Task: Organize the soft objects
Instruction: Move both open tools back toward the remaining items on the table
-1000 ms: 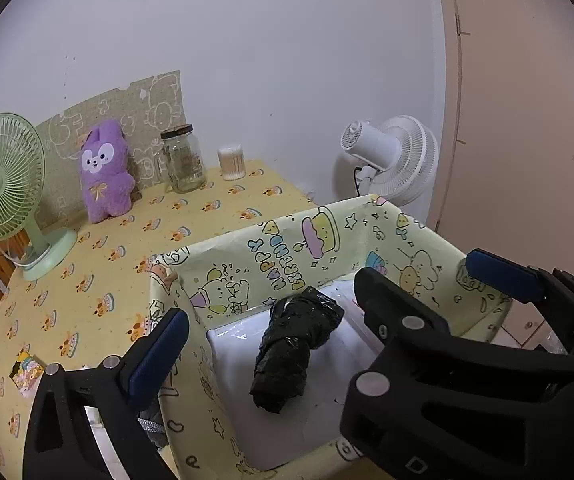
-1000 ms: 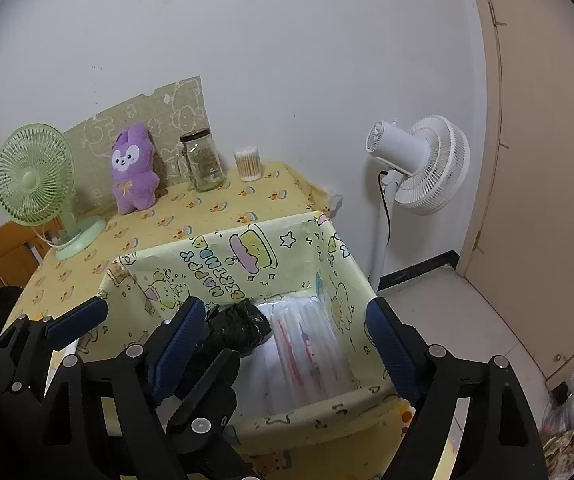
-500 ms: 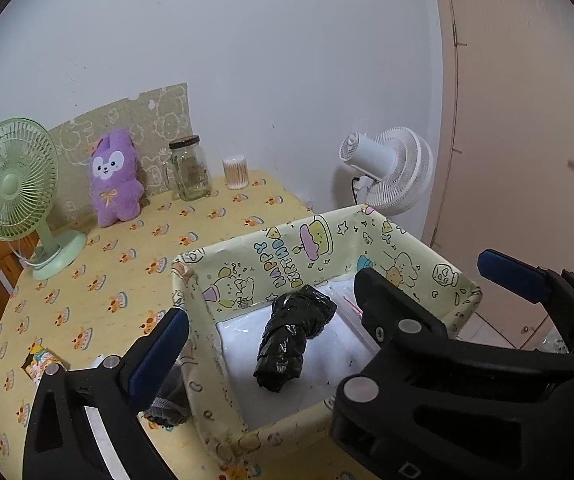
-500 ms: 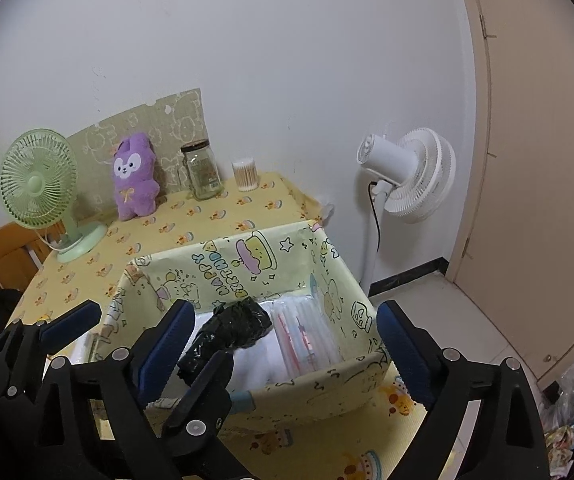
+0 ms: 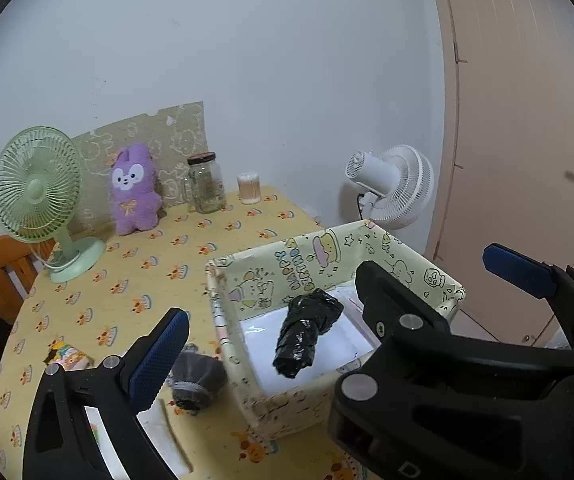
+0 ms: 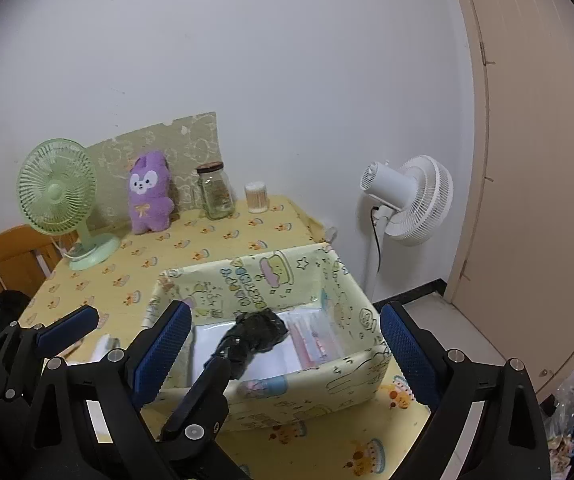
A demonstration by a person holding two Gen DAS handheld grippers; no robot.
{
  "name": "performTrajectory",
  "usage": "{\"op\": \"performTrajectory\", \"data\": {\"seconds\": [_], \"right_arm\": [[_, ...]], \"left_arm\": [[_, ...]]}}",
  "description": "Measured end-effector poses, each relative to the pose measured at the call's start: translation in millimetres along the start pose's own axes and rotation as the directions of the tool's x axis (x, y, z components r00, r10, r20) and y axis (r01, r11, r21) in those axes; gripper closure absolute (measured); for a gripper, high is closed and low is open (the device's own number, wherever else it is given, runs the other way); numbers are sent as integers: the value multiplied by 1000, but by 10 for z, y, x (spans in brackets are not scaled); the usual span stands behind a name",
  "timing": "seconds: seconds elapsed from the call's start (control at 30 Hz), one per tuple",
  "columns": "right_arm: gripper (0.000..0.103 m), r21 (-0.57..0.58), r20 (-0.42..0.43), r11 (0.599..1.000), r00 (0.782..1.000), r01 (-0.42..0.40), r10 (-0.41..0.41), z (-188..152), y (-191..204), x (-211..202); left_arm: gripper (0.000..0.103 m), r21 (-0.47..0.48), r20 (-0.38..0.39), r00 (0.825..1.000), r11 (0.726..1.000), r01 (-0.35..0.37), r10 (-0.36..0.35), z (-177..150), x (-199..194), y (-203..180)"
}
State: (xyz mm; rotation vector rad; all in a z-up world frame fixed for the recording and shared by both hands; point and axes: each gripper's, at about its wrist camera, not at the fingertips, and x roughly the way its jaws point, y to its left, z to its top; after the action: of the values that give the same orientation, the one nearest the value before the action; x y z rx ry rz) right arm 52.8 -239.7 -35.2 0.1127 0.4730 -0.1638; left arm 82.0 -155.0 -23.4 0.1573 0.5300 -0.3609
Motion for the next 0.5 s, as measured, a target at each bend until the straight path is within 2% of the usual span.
{"op": "performTrajectory", "data": {"seconds": [0.23,0.5], "right_arm": [[6,-7,47,1000,999,-7,8,-12,160,-165],[6,-16,35,998,998,-54,54,-17,343,-271]], "left_arm": [[0,-10,26,999,999,-31,31,-33,-178,114],[0,-23,56,997,998,-51,52,-67,-372,262]]}}
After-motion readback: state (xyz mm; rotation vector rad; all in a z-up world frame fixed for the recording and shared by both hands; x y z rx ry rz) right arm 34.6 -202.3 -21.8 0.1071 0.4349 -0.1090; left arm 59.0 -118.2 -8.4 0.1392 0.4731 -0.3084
